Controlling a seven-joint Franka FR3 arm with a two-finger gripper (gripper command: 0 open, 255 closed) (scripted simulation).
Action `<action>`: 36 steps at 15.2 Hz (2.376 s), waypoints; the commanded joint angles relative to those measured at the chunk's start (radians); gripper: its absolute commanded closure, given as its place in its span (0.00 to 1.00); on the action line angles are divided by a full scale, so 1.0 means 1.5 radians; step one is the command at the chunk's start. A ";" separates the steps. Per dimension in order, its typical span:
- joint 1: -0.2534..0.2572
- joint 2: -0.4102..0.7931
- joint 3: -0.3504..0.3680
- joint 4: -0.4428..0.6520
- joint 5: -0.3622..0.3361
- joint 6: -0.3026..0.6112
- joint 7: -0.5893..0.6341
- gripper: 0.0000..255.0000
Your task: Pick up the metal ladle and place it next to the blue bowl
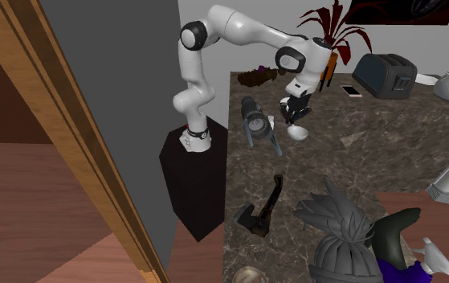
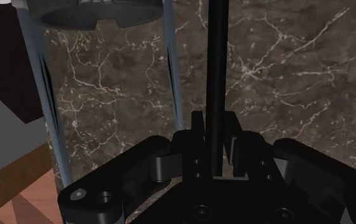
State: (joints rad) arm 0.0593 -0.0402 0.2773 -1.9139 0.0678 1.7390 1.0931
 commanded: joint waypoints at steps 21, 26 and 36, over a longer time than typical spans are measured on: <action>0.099 0.204 0.070 0.150 -0.052 0.053 0.179 1.00; 0.100 0.216 0.068 0.120 -0.057 0.094 0.179 1.00; 0.103 0.248 0.064 0.071 -0.069 0.173 0.182 1.00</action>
State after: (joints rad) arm 0.2126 0.3245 0.3734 -1.8040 -0.0326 1.9881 1.3652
